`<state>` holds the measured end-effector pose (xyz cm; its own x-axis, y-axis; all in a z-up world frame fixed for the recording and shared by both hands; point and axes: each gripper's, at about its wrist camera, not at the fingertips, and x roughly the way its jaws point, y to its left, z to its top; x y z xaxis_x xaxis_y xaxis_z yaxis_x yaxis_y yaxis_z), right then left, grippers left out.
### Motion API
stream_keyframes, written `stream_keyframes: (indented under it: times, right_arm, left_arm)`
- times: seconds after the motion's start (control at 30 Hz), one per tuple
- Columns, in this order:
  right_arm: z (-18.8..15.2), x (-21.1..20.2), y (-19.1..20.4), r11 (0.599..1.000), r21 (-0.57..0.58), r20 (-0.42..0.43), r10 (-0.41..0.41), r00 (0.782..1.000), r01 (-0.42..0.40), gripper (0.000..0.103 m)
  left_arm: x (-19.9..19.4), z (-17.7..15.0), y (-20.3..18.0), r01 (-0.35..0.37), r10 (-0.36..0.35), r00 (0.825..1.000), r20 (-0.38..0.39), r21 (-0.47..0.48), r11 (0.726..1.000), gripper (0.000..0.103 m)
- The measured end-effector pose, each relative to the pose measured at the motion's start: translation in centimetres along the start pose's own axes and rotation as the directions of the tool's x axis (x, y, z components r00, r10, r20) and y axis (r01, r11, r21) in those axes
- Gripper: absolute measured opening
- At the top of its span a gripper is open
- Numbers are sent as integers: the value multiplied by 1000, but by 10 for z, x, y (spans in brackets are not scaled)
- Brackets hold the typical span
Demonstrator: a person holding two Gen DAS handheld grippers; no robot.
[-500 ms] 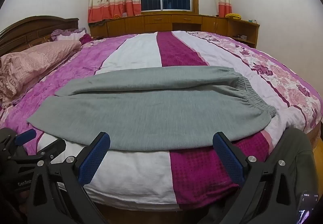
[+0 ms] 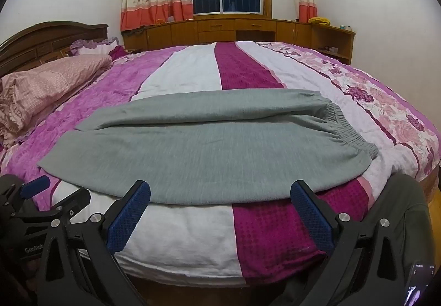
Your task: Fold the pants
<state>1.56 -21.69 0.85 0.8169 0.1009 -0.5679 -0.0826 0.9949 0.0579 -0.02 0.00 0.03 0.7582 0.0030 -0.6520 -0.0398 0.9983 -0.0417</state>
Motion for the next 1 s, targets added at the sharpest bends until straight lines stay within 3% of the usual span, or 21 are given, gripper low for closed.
stream_keyframes:
  times: [1.0]
  right_arm:
    - [-3, 2, 3, 1000, 10, -18, 6, 1000, -6, 98]
  left_arm:
    - [2, -3, 4, -3, 3, 1000, -7, 4, 1000, 103]
